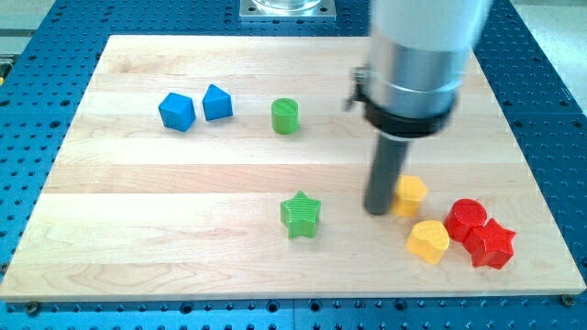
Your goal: Push the yellow hexagon into the red circle
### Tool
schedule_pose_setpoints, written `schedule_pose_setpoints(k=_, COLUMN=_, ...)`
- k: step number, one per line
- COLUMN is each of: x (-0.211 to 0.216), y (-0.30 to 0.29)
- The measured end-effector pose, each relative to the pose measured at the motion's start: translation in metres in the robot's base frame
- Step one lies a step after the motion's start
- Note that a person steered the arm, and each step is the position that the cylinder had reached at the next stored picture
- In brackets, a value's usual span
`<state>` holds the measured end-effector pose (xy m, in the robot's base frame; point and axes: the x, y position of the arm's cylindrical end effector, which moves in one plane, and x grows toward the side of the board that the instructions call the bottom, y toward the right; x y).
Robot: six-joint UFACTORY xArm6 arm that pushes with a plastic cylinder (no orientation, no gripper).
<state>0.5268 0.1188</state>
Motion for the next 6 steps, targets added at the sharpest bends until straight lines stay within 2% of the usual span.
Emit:
schedule_pose_setpoints(k=1, x=-0.011, y=-0.045)
schedule_pose_setpoints(k=3, x=-0.016, y=0.033)
schedule_pose_setpoints(k=6, x=-0.015, y=0.016)
